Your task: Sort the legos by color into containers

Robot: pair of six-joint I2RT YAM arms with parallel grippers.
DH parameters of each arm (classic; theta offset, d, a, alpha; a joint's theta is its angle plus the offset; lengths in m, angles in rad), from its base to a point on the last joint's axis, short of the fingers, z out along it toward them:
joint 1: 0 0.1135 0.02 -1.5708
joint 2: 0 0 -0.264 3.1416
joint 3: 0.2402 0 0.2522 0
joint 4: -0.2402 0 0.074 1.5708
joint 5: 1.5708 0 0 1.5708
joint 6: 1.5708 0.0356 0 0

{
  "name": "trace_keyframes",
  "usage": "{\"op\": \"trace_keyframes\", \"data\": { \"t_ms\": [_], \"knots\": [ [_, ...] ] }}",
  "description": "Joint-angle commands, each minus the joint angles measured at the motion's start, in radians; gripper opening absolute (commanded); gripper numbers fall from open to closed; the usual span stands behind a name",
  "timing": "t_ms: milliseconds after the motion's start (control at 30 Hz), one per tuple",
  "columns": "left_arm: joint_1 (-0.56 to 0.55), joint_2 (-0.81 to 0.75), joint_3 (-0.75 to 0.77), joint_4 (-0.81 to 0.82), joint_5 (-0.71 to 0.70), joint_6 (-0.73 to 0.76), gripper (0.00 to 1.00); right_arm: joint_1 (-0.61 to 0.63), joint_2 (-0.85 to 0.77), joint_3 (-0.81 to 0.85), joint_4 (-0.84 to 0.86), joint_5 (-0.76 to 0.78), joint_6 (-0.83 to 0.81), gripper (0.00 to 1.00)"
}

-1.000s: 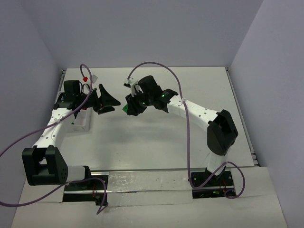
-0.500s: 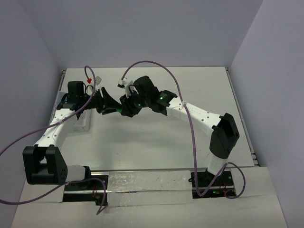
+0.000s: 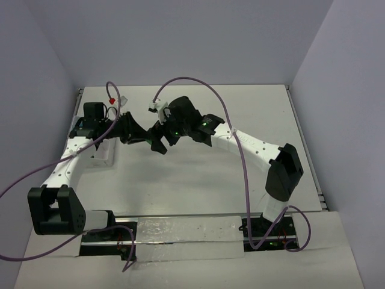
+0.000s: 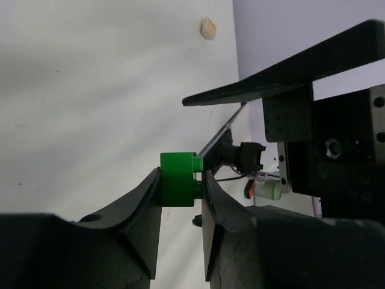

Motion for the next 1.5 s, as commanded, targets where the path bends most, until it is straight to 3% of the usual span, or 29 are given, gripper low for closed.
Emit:
{"op": "trace_keyframes", "data": {
  "t_ms": [0, 100, 300, 500, 800, 1133, 1367, 1467],
  "knots": [
    [0.087, -0.015, 0.245, -0.255, -0.161, 0.294, 0.00, -0.034, -0.077, 0.000, 0.014, -0.036, -0.022, 1.00],
    [0.140, 0.003, 0.361, -0.426, -0.377, 0.565, 0.00, -0.086, -0.088, -0.035, 0.005, -0.062, -0.039, 1.00],
    [0.231, -0.034, 0.317, -0.442, -0.713, 0.765, 0.00, -0.138, -0.100, -0.072, -0.029, -0.014, -0.079, 1.00],
    [0.292, -0.045, 0.202, -0.331, -0.864, 0.876, 0.00, -0.195, -0.095, -0.088, -0.069, -0.017, -0.083, 1.00],
    [0.345, 0.039, 0.165, -0.273, -0.885, 0.915, 0.01, -0.238, -0.070, -0.071, -0.109, -0.016, -0.094, 1.00],
    [0.350, 0.103, 0.167, -0.264, -0.865, 0.923, 0.43, -0.325, -0.065, -0.136, -0.142, 0.037, -0.147, 1.00],
    [0.351, 0.095, 0.192, -0.278, -0.843, 0.927, 0.83, -0.474, -0.080, -0.210, -0.210, 0.075, -0.240, 1.00],
    [0.351, 0.088, 0.226, -0.304, -0.810, 0.921, 0.86, -0.557, -0.099, -0.241, -0.257, 0.090, -0.318, 1.00]
  ]
}}
